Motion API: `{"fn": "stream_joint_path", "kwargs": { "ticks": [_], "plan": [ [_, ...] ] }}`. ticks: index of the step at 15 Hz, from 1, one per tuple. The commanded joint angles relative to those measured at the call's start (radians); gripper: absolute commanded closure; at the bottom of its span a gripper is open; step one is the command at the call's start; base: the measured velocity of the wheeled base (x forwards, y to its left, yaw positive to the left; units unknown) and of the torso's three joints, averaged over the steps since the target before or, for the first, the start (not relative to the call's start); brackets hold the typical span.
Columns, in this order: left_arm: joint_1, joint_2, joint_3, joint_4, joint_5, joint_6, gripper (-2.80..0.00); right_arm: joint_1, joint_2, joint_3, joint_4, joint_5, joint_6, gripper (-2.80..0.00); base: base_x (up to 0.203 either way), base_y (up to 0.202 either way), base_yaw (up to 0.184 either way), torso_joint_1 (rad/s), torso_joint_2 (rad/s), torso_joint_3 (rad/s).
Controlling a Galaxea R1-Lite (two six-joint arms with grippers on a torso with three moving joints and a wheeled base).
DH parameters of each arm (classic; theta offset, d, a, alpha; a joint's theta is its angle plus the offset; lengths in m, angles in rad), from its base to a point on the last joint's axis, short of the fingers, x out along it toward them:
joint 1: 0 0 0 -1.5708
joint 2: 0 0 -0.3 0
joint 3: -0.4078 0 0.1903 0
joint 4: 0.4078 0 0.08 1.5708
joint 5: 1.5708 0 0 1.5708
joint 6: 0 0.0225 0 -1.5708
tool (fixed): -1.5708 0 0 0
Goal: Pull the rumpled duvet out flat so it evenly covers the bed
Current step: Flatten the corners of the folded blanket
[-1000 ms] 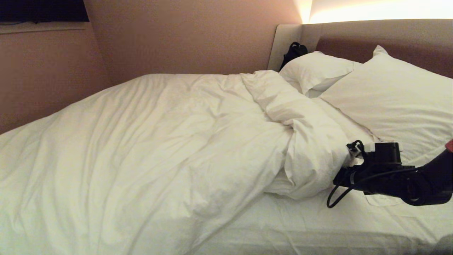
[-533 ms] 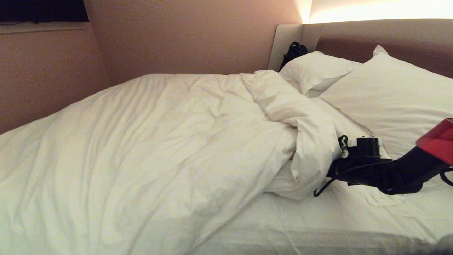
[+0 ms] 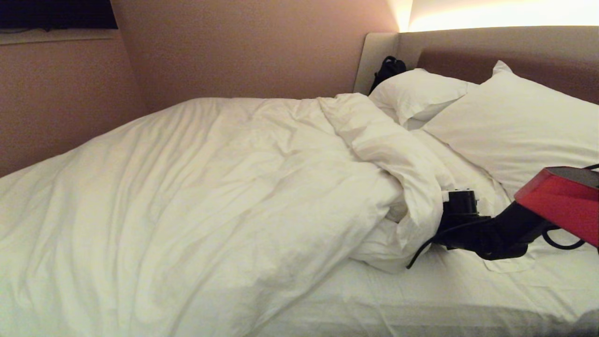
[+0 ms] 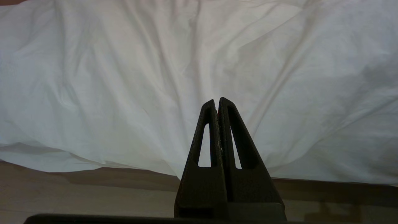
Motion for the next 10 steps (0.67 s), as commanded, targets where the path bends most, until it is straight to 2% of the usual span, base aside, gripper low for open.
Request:
{"fn": "stream_joint_path", "kwargs": {
  "ticks": [1, 4, 10],
  "plan": [
    [0.000, 0.000, 0.000, 0.000, 0.001, 0.000, 0.00, 0.005, 0.018, -0.001, 0.001, -0.007, 0.005, 0.00, 0.000, 0.000, 0.000, 0.000, 0.00, 0.000],
    [0.000, 0.000, 0.000, 0.000, 0.001, 0.000, 0.00, 0.011, -0.010, 0.014, 0.001, -0.007, 0.006, 0.00, 0.000, 0.000, 0.000, 0.000, 0.00, 0.000],
    [0.000, 0.000, 0.000, 0.000, 0.001, 0.001, 0.00, 0.031, -0.186, 0.101, 0.004, -0.006, 0.043, 0.00, 0.000, 0.000, 0.000, 0.000, 0.00, 0.000]
  ]
}}
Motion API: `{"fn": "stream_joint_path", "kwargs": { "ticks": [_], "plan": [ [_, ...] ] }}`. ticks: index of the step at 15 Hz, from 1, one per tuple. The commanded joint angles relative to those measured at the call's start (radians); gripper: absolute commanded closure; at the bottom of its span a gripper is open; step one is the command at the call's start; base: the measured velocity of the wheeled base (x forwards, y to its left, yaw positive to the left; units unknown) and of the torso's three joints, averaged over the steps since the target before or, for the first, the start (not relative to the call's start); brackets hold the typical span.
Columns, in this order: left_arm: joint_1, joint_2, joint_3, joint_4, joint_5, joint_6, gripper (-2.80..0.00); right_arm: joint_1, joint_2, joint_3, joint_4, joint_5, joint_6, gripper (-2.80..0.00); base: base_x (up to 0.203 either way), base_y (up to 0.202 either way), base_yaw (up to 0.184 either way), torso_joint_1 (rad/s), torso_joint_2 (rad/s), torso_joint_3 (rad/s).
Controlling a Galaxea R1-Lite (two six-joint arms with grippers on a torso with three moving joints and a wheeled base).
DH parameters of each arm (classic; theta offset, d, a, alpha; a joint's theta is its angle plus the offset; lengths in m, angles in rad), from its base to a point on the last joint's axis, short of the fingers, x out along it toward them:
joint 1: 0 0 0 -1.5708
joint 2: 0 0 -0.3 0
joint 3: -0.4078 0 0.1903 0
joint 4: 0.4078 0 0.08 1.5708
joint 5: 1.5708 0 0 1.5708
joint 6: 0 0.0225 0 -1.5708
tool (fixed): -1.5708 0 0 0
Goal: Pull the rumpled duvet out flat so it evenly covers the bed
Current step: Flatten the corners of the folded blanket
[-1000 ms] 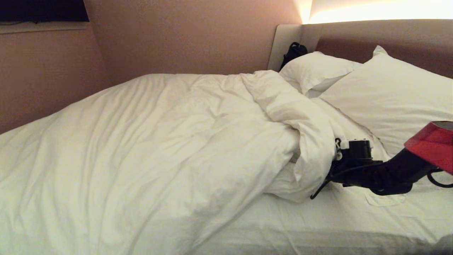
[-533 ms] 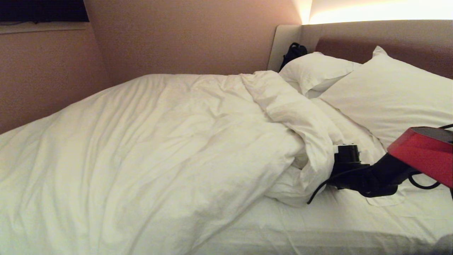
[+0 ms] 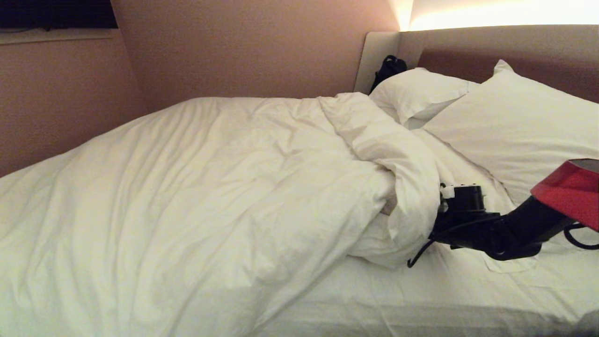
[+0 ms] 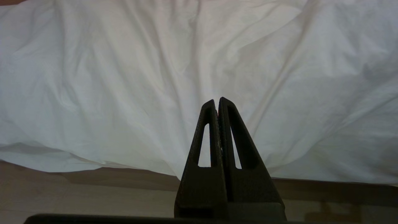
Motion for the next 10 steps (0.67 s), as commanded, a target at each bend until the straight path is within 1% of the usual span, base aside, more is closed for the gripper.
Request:
{"fn": "stream_joint_path", "kwargs": {
  "ticks": [1, 6, 8, 10],
  "plan": [
    [0.000, 0.001, 0.001, 0.000, 0.000, 0.001, 0.00, 0.004, -0.084, 0.035, -0.008, 0.002, 0.004, 0.00, 0.000, 0.000, 0.000, 0.000, 0.00, 0.000],
    [0.000, 0.000, -0.001, 0.000, 0.000, 0.000, 0.00, -0.001, -0.310, 0.110, 0.020, 0.007, 0.013, 0.00, 0.000, 0.000, 0.000, 0.000, 0.00, 0.000],
    [0.000, 0.000, -0.001, 0.000, 0.000, -0.001, 0.00, -0.013, -0.415, 0.110, 0.075, 0.009, 0.014, 0.00, 0.000, 0.000, 0.000, 0.000, 0.00, 0.000],
    [0.000, 0.000, -0.001, 0.000, 0.000, 0.001, 0.00, -0.023, -0.501, 0.080, 0.140, 0.009, 0.016, 0.00, 0.000, 0.000, 0.000, 0.000, 0.00, 0.000]
  ]
}}
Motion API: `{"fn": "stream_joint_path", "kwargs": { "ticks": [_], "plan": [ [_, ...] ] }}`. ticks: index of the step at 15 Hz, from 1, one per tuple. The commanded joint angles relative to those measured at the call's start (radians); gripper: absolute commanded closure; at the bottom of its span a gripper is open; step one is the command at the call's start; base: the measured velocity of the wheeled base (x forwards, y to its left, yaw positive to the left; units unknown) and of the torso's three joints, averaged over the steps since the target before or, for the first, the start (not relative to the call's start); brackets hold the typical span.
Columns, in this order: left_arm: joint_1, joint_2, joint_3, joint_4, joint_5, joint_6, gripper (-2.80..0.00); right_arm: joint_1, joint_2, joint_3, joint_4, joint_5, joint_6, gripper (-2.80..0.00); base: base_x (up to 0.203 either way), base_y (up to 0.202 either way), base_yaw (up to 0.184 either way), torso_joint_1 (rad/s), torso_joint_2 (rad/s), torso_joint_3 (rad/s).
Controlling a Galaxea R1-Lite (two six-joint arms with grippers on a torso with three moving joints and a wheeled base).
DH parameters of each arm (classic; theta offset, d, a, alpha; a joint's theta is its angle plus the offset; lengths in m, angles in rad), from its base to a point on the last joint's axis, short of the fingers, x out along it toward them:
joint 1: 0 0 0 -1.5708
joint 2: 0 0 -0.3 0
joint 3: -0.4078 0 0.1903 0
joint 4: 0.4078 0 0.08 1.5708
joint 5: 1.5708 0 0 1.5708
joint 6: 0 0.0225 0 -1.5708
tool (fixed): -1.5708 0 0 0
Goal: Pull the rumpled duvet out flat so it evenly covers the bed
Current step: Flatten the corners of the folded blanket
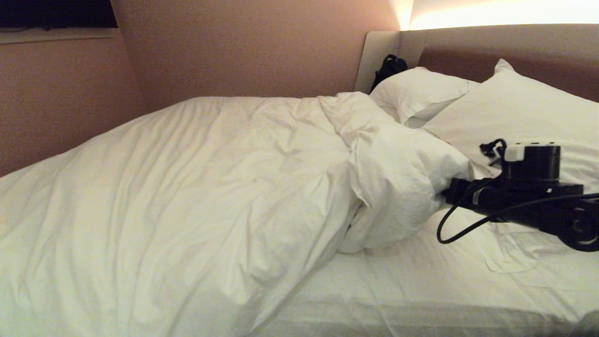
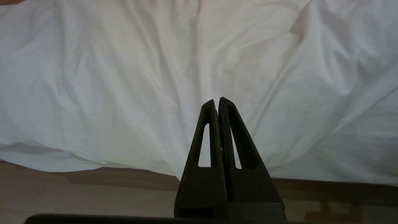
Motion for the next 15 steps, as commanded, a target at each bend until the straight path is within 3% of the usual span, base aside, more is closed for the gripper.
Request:
{"fn": "stream_joint_path", "kwargs": {
  "ticks": [1, 15],
  "plan": [
    [0.000, 0.001, 0.000, 0.000, 0.001, -0.001, 0.00, -0.005, -0.119, -0.033, 0.095, 0.001, 0.005, 0.00, 0.000, 0.000, 0.000, 0.000, 0.00, 0.000],
    [0.000, 0.000, 0.001, 0.000, 0.001, -0.001, 0.00, -0.036, -0.199, -0.461, 0.460, 0.036, 0.118, 0.00, 0.000, 0.000, 0.000, 0.000, 0.00, 0.000]
  ]
}}
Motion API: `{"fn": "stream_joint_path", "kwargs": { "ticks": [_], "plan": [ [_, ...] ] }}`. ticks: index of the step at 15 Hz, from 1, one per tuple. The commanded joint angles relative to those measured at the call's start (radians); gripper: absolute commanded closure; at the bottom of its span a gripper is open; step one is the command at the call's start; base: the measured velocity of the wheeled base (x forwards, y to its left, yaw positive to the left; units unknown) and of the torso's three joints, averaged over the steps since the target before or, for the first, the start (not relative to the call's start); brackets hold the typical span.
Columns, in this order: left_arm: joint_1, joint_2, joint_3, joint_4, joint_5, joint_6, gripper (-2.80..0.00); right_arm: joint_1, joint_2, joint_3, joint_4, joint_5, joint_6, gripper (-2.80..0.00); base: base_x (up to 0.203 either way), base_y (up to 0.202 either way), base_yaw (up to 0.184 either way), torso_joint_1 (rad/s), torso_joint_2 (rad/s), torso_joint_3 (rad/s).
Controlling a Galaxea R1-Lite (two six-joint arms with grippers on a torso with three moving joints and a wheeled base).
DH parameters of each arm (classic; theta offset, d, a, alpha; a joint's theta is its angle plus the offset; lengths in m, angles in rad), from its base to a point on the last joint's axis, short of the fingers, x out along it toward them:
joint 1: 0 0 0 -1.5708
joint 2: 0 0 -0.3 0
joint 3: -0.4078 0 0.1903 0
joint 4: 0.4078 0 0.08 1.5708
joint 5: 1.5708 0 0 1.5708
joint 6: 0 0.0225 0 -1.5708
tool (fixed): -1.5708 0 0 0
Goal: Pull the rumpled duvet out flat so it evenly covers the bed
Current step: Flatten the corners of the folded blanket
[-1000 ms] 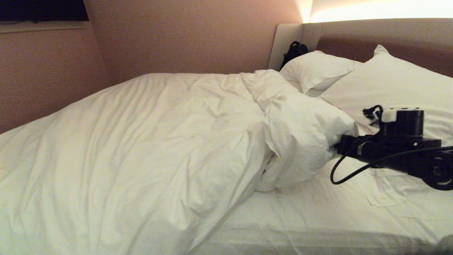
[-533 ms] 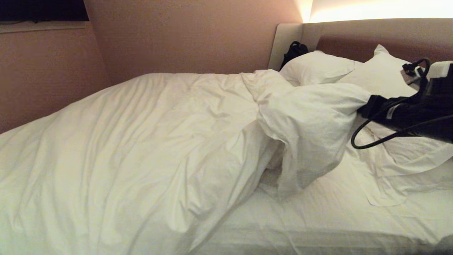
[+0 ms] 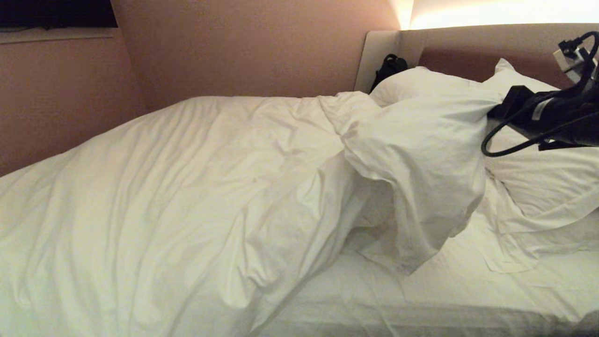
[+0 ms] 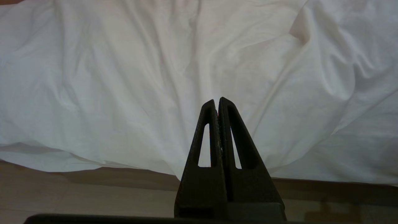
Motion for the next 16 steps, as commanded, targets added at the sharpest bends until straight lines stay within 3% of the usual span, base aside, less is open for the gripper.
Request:
{"fn": "stream_joint_path", "kwargs": {
  "ticks": [1, 6, 16],
  "plan": [
    [0.000, 0.000, 0.000, 0.000, 0.000, 0.000, 0.00, 0.001, -0.012, -0.063, 0.083, 0.006, 0.015, 0.00, 0.000, 0.000, 0.000, 0.000, 0.00, 0.000],
    [0.000, 0.000, 0.001, 0.000, 0.000, 0.001, 0.00, 0.001, -0.051, -0.240, 0.238, 0.024, 0.040, 0.00, 0.000, 0.000, 0.000, 0.000, 0.00, 0.000],
    [0.000, 0.000, 0.001, 0.000, 0.000, 0.000, 0.00, 0.003, -0.081, -0.290, 0.325, 0.031, 0.040, 0.00, 0.000, 0.000, 0.000, 0.000, 0.00, 0.000]
  ]
}}
